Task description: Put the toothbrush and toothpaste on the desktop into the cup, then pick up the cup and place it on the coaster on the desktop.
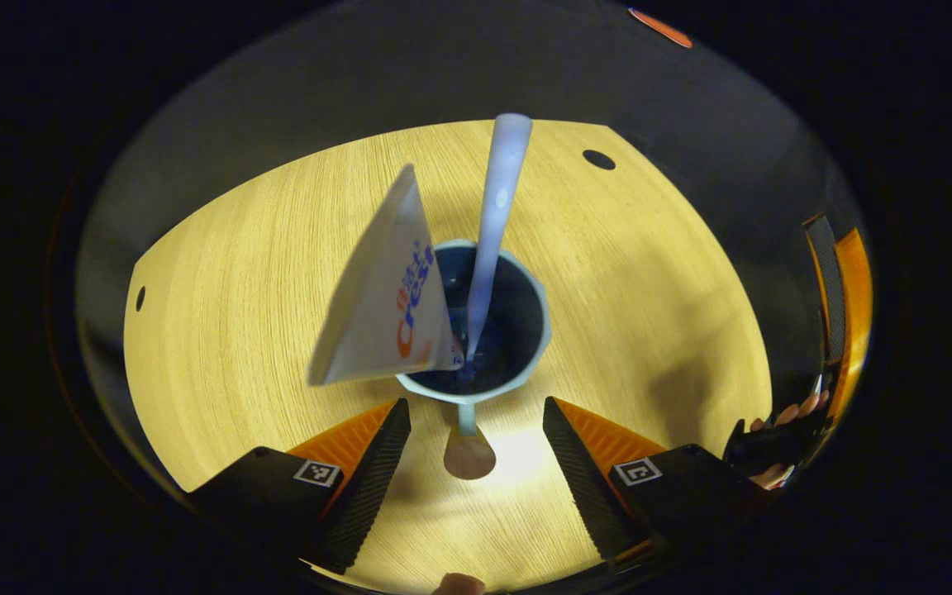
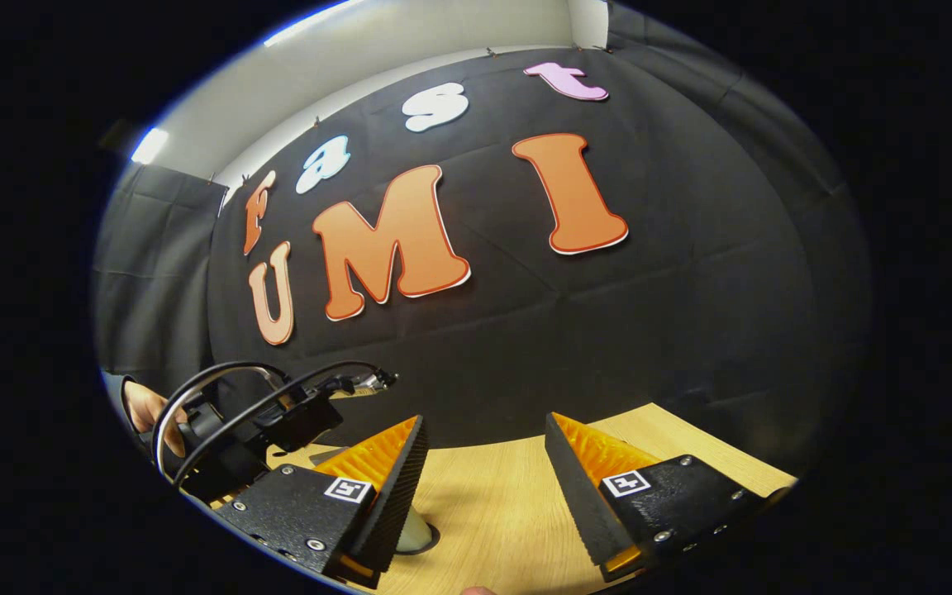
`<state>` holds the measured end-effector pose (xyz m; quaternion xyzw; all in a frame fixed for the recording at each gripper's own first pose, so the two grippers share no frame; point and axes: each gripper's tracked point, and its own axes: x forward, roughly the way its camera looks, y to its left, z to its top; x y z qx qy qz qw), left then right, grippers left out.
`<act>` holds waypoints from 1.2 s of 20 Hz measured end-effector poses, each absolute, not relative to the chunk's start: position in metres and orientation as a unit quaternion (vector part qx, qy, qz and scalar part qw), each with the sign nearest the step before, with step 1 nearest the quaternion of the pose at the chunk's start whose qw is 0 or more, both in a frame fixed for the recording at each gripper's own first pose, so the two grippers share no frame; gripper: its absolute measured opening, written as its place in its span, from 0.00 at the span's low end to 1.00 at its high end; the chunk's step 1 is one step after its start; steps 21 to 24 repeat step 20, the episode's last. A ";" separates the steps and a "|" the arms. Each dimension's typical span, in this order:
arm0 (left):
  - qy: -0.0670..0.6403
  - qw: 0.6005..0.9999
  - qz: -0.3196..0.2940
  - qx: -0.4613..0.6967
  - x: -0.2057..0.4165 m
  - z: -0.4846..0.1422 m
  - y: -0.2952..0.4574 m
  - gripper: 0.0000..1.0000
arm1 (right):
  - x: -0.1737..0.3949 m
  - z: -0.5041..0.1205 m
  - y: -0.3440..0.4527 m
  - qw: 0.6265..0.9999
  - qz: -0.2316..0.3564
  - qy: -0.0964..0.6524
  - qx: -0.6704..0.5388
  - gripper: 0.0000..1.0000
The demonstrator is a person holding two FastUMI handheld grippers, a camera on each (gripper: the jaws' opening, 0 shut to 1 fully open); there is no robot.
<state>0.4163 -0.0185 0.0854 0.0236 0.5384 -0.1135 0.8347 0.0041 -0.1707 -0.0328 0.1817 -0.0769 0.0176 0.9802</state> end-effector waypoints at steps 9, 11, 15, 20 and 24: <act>0.420 0.900 -0.116 -0.012 0.437 0.145 0.022 1.00 | 0.005 -0.010 -0.160 0.982 0.010 -0.079 0.171 0.86; 0.370 0.924 -0.097 0.011 0.443 0.166 0.039 1.00 | 0.000 -0.001 -0.151 0.984 0.012 -0.081 0.158 0.86; 0.278 0.958 -0.065 0.033 0.443 0.193 0.052 1.00 | -0.009 0.015 -0.130 0.988 0.019 -0.075 0.132 0.86; 0.123 0.990 0.000 0.070 0.442 0.246 0.072 1.00 | -0.021 0.034 -0.096 0.991 0.035 -0.064 0.111 0.86; 0.123 0.990 0.000 0.070 0.442 0.246 0.072 1.00 | -0.021 0.034 -0.096 0.991 0.035 -0.064 0.111 0.86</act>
